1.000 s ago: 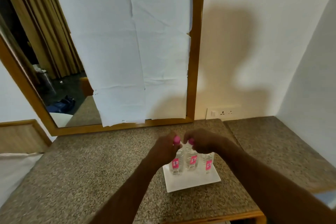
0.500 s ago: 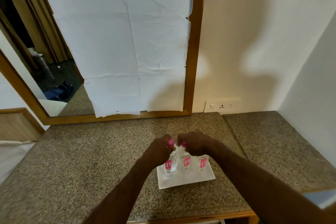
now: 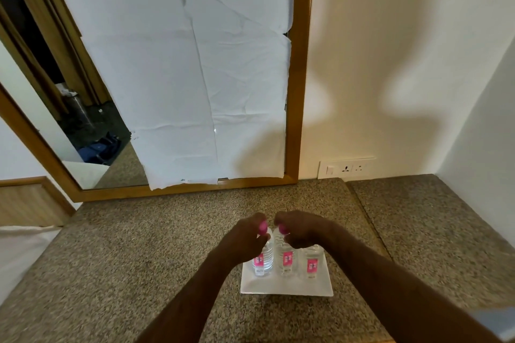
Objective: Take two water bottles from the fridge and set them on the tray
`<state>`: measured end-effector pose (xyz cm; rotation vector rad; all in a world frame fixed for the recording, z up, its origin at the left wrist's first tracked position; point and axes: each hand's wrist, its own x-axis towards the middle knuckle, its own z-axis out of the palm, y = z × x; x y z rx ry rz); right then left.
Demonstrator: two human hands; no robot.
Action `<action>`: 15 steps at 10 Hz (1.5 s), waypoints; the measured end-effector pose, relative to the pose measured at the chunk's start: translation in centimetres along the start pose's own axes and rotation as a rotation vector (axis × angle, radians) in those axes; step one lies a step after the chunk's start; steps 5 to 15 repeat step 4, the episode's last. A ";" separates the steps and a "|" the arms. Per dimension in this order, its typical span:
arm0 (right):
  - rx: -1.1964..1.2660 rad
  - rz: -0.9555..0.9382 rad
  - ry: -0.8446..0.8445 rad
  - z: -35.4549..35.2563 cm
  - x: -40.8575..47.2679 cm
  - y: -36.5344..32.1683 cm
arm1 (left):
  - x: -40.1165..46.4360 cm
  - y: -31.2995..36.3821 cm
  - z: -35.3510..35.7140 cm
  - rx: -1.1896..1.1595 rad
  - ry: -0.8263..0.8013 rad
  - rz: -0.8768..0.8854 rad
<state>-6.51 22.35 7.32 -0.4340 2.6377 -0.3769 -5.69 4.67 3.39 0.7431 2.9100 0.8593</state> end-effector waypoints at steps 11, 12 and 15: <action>-0.062 -0.018 -0.043 -5.0 -1.4 -0.1 | 2.7 2.1 -4.4 0.082 -0.036 -0.053; -0.062 -0.018 -0.043 -5.0 -1.4 -0.1 | 2.7 2.1 -4.4 0.082 -0.036 -0.053; -0.062 -0.018 -0.043 -5.0 -1.4 -0.1 | 2.7 2.1 -4.4 0.082 -0.036 -0.053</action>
